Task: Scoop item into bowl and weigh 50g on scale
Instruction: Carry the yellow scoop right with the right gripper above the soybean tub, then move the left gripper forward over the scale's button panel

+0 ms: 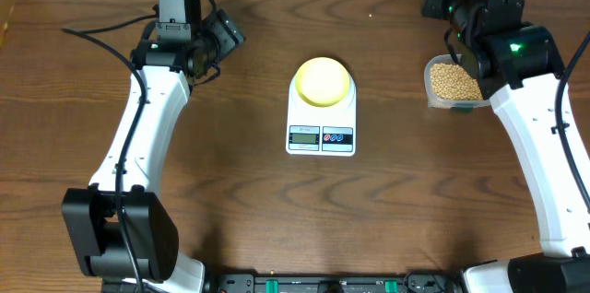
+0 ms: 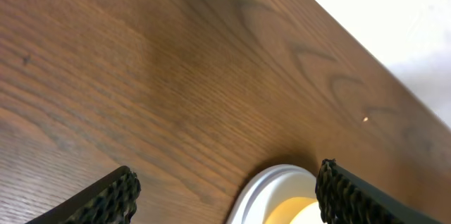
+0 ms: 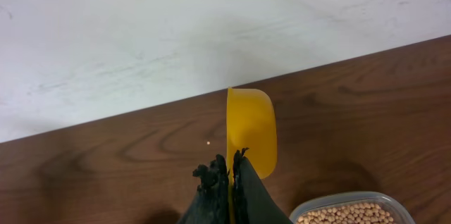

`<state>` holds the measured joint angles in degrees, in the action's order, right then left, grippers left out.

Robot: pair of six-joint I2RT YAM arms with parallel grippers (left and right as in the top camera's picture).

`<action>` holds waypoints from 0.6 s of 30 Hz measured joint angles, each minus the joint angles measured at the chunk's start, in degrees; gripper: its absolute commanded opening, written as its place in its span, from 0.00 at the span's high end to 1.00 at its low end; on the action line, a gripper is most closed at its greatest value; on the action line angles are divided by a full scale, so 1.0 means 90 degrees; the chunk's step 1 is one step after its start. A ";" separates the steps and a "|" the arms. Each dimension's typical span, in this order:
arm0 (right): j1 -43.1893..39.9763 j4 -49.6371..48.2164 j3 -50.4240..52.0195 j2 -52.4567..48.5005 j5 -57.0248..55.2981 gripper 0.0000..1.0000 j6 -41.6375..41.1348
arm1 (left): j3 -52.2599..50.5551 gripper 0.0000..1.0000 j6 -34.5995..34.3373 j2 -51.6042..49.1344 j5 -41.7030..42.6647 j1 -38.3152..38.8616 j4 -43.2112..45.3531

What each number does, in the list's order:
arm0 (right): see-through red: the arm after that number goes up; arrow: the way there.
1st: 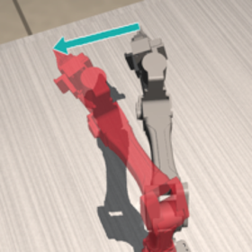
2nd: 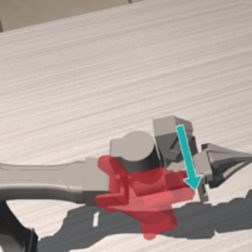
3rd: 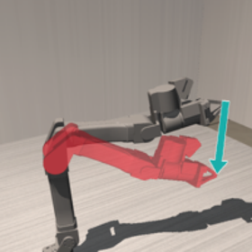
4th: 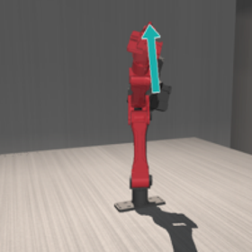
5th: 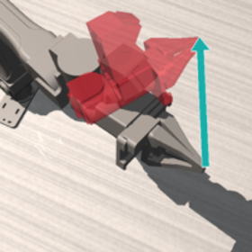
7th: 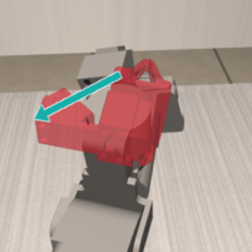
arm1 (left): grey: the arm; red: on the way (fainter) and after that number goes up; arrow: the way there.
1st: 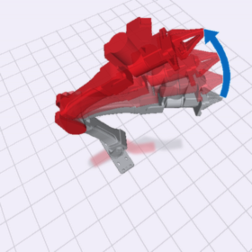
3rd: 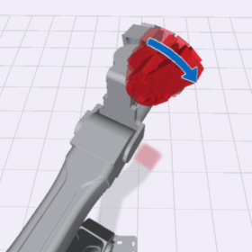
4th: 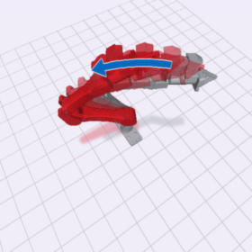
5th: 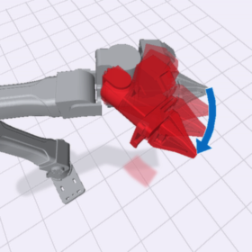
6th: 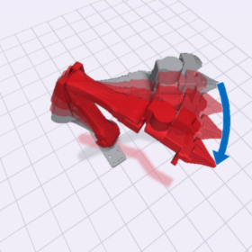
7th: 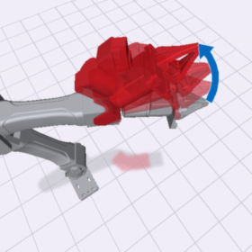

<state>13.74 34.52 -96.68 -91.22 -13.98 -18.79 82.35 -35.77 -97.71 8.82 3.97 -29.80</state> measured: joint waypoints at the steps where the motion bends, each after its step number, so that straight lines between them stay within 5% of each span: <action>1: 0.0000 -0.0005 0.0000 0.0000 0.0000 0.98 0.0000 | 0.0000 0.18 0.0165 0.0000 -0.0010 0.0000 -0.0012; 2: 0.0000 -0.0005 0.0000 0.0000 0.0000 0.98 0.0000 | 0.0000 0.02 0.0291 0.0000 -0.0017 0.0000 -0.0029; 18: 0.0000 -0.0012 0.0000 0.0000 -0.0002 0.98 0.0024 | 0.0000 0.02 0.1489 0.0002 0.0381 0.0000 -0.0323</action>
<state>13.74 34.41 -96.68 -91.22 -14.00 -18.57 82.35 -22.37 -97.69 12.25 3.97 -32.71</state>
